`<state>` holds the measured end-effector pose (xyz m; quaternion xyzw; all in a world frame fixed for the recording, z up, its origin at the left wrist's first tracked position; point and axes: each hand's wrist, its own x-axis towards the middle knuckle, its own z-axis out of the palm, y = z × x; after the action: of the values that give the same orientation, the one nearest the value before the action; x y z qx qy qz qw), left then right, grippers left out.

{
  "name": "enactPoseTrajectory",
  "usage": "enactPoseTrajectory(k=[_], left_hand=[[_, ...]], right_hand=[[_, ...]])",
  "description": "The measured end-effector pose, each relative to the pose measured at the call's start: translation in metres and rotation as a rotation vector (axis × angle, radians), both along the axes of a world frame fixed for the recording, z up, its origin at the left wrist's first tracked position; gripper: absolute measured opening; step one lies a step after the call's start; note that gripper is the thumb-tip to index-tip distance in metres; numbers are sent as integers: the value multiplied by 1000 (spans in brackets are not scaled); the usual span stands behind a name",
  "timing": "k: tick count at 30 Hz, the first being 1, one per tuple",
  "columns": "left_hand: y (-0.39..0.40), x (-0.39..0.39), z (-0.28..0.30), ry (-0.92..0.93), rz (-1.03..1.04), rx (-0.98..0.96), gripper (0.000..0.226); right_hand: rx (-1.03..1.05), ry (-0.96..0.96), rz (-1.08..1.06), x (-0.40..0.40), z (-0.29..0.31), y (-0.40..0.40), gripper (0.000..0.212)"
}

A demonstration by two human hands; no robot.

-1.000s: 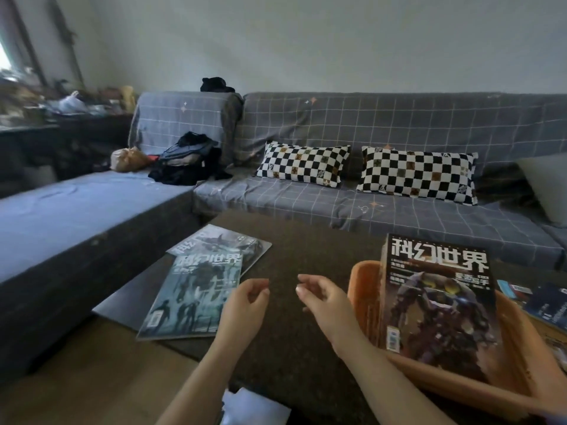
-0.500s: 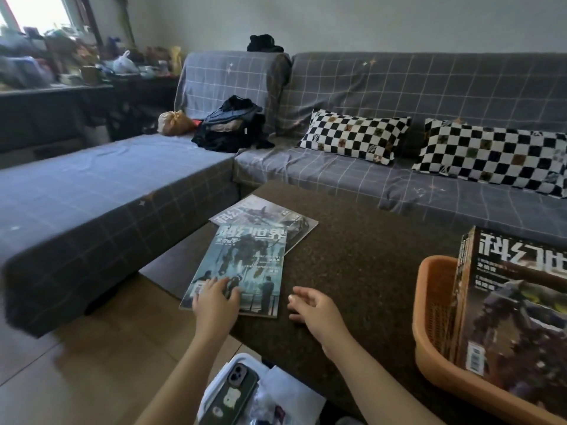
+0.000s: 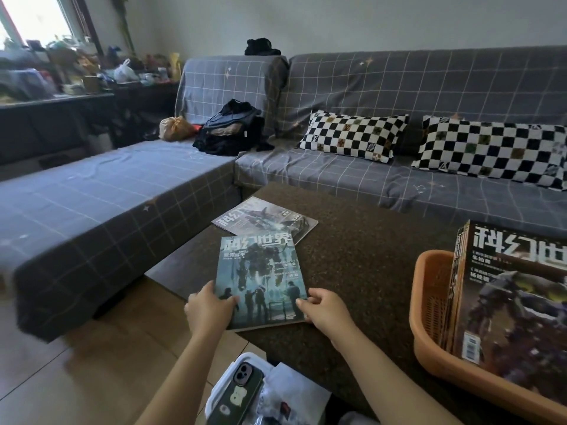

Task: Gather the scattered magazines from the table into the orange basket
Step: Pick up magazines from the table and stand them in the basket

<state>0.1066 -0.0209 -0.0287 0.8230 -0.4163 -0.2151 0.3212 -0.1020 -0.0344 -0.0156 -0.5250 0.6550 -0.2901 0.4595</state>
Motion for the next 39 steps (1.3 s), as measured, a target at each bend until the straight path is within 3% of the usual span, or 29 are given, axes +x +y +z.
enactPoseTrajectory(k=[3,9,11,19,23,28,39], left_hand=[[19,-15,0,297,-37,-50,26],[51,-38,7,450,-143,-223,12],[62,-40,15,498,-192,-292,10],[90,-61,59,743,-326,-435,14],[94,-83,83,794,-434,-456,15],[91,-126,104,842,-565,-490,15],[73,-244,98,881,-706,-351,17]], right_hand=[[-18,144,-3,-17,1,9,45],[8,214,-26,-37,2,40,39],[23,155,-38,-46,5,49,38],[8,-480,-16,-84,44,80,28],[-79,-620,-25,-106,67,88,29],[-203,-634,-116,-150,91,101,39],[-311,-535,-336,-253,94,132,28]])
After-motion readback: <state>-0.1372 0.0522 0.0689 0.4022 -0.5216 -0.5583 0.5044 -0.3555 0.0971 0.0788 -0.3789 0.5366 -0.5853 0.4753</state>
